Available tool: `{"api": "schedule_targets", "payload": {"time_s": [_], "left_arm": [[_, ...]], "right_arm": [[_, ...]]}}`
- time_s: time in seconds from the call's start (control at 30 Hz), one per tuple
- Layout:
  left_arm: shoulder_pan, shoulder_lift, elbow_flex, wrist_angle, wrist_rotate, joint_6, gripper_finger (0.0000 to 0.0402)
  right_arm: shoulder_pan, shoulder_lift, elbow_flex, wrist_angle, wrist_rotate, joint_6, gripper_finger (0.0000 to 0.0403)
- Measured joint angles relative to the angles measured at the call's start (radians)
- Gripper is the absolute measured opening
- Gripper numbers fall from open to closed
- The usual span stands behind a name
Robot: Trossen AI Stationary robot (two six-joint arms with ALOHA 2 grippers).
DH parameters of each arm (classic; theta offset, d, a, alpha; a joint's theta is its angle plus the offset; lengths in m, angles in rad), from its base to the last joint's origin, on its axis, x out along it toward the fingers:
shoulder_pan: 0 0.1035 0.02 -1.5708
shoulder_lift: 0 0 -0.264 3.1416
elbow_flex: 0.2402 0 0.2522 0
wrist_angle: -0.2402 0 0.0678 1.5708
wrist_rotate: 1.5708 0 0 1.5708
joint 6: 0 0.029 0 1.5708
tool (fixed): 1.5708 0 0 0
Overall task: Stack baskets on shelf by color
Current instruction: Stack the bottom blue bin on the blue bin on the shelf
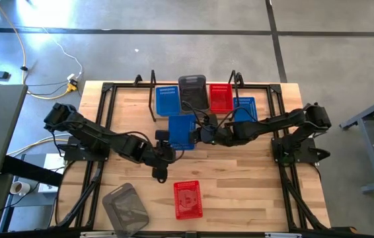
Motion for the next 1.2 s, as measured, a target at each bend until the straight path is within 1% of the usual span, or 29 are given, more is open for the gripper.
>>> {"api": "schedule_targets", "payload": {"time_s": [0.2,0.37,0.53,0.7,0.8,1.03,1.13,1.2], "left_arm": [[0.001,0.026,0.0,0.002,-0.043,-0.016,0.0128],[0.017,0.026,0.0,0.002,-0.077,-0.018,0.0109],[0.035,0.026,0.0,-0.001,-0.078,-0.014,0.0069],[0.038,0.026,0.0,-0.004,-0.062,0.042,0.0012],[0.039,0.026,0.0,-0.004,-0.059,0.046,0.0012],[0.039,0.017,0.0,-0.007,-0.036,0.046,0.0005],[0.039,0.005,0.0,-0.019,-0.02,0.046,0.0004],[0.039,-0.004,0.001,-0.02,-0.003,0.044,0.0003]], "right_arm": [[0.001,0.0,0.0,0.005,-0.02,0.003,0.0],[0.001,0.0,0.0,0.023,-0.033,0.003,0.0],[0.001,0.0,0.0,0.041,-0.036,0.001,0.0],[0.001,0.0,0.0,0.04,-0.041,-0.004,0.0],[0.001,0.0,-0.001,0.041,-0.043,-0.016,0.0],[0.001,0.0,-0.001,0.06,-0.066,-0.106,0.0002],[0.001,0.0,-0.001,0.061,-0.068,-0.114,0.0018],[0.001,0.0,-0.001,0.063,-0.075,-0.117,0.0038]]}}
